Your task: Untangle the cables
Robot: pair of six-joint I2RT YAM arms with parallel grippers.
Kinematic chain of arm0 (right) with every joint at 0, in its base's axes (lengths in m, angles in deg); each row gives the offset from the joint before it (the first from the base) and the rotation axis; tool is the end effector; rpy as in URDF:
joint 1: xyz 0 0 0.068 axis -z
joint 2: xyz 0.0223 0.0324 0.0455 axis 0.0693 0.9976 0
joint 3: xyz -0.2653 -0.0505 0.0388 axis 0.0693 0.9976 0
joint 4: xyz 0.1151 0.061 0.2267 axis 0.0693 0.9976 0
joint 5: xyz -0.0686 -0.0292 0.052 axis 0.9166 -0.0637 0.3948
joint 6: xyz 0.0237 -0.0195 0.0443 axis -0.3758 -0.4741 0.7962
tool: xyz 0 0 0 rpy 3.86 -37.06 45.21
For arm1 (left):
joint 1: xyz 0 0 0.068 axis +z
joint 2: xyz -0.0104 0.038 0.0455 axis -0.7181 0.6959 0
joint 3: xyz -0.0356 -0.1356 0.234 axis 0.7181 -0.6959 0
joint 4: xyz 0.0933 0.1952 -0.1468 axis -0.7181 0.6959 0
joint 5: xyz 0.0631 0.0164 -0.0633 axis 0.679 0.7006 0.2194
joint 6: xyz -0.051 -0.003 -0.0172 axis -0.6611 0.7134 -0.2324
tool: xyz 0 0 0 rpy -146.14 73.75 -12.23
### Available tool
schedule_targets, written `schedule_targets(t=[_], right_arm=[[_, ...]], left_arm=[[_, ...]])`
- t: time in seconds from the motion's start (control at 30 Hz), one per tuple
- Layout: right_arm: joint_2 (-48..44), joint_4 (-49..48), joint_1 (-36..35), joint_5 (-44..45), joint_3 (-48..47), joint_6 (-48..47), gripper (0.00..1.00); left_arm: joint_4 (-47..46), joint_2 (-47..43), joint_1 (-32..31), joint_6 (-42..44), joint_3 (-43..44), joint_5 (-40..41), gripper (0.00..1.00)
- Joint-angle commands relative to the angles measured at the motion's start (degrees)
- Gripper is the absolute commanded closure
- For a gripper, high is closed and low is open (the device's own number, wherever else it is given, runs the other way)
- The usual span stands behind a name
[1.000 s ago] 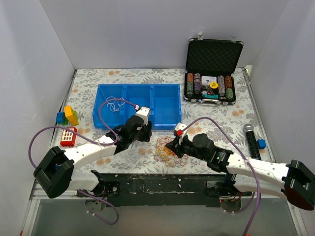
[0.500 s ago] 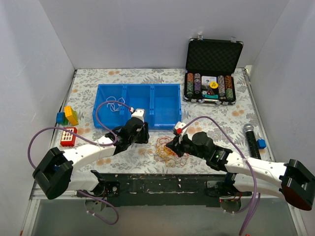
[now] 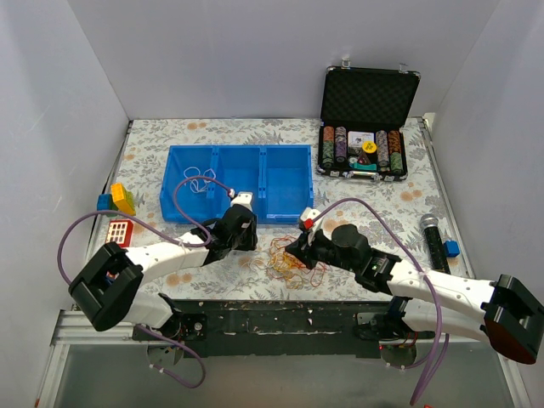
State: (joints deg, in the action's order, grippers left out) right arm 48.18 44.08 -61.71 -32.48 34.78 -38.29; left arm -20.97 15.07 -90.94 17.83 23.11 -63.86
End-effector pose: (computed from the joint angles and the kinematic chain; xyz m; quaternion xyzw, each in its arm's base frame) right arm 0.1160 0.1867 0.2259 -0.3562 0.7015 0.3401 0.5151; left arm 0.1883 -0.1778 0.1733 -0.2253 0.9022 -0.2404 0.2783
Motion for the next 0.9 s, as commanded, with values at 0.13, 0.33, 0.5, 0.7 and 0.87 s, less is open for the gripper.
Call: schedule_targets(t=[0.13,0.33,0.5,0.7,0.87], right_arm=[[-0.55,-1.63,0.87,-1.85,-2.64,0.17,0.97],[-1.51,-0.66,1.05,-3.17,-3.26,0.09,0.82],[0.15,-2.15,2.45,-4.48,-5.71,-0.53,0.57],[4.81,-6.45,2.80,-7.64,-9.41,0.17,0.50],[9.47,-11.55,2.89,-9.67,-11.52,2.28,0.49]], left_arm=[[-4.63,-2.19,-0.23,10.23,2.64,-5.04,1.00],[0.10,-8.42,-0.05,23.96,8.52,-16.66,1.00],[5.82,-13.43,0.21,25.82,15.55,-19.30,1.00],[13.82,-16.52,0.39,27.48,24.69,-26.67,1.00],[16.63,-18.36,0.39,31.79,30.14,-33.62,1.00]])
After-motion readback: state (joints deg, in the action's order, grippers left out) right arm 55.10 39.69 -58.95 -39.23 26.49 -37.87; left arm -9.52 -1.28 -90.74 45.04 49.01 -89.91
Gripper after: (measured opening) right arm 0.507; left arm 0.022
